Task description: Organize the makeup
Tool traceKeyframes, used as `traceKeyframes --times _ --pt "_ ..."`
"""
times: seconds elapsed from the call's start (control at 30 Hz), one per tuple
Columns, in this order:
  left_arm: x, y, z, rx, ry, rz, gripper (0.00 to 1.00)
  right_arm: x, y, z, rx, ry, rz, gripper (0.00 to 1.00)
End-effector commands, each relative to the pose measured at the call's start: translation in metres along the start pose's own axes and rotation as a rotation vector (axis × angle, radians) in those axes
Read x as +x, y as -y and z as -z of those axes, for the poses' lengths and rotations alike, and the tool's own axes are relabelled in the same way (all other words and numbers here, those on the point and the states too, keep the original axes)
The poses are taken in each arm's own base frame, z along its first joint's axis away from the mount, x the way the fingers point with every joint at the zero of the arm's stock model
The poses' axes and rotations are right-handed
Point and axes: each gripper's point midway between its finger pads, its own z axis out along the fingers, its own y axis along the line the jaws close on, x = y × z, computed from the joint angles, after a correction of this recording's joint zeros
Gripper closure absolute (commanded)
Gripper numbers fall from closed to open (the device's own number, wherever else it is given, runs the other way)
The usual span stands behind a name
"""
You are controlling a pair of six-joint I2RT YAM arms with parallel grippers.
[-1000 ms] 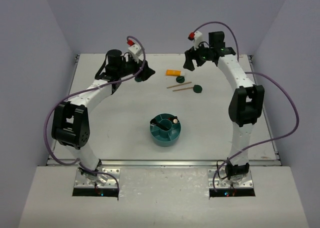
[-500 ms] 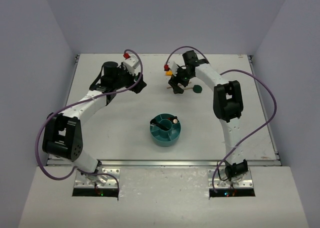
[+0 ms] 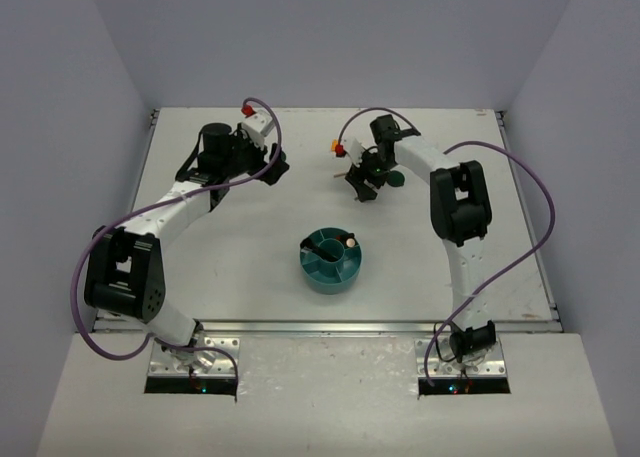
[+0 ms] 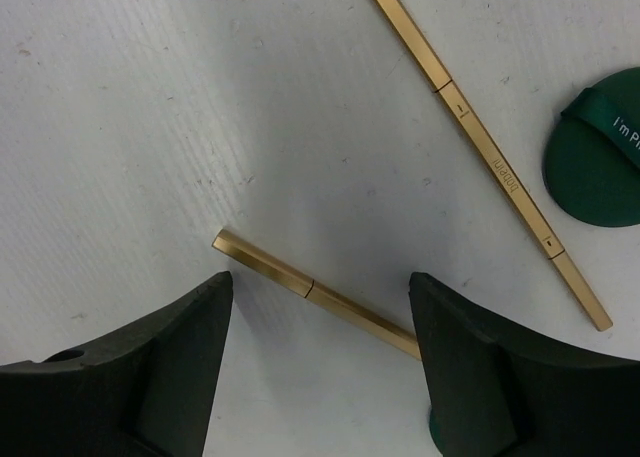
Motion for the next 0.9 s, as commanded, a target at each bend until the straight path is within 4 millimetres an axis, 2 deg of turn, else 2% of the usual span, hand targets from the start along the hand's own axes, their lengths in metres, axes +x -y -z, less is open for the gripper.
traceKeyframes --times 0.0,0.13,0.2,0.27,0.37,0.53,0.63,0.7,0.8,0.87 --pt "-0.015 -0.002 0.002 0.001 0.057 -0.015 0.29 -0.006 0.000 0.007 0.009 0.004 -0.012 0.29" --pt "-0.018 -0.005 0.004 -0.008 0.061 -0.029 0.29 0.007 -0.011 0.001 -0.044 -0.050 -0.075 0.36" --pt "-0.018 -0.007 0.004 -0.015 0.060 -0.034 0.29 0.009 -0.013 0.007 -0.023 -0.042 -0.044 0.40" --pt "-0.017 -0.008 0.004 -0.017 0.058 -0.035 0.29 0.025 -0.019 0.006 -0.014 -0.077 -0.010 0.44" --pt "-0.018 -0.009 0.003 -0.019 0.062 -0.035 0.29 0.034 -0.018 0.006 0.009 -0.102 0.013 0.49" --pt "-0.024 -0.009 0.002 -0.011 0.079 -0.039 0.29 0.055 -0.027 -0.006 -0.008 -0.178 0.051 0.61" --pt "-0.024 -0.009 0.004 -0.015 0.078 -0.045 0.29 0.058 -0.034 -0.011 -0.020 -0.206 0.088 0.76" --pt "-0.023 -0.009 0.005 -0.019 0.076 -0.047 0.29 0.058 -0.041 -0.014 -0.030 -0.207 0.098 0.81" --pt "-0.023 -0.010 0.006 -0.022 0.076 -0.051 0.29 0.052 -0.049 -0.017 -0.031 -0.184 0.120 0.92" --pt "-0.023 -0.009 0.007 -0.021 0.078 -0.051 0.29 0.041 -0.050 -0.019 -0.016 -0.155 0.146 0.93"
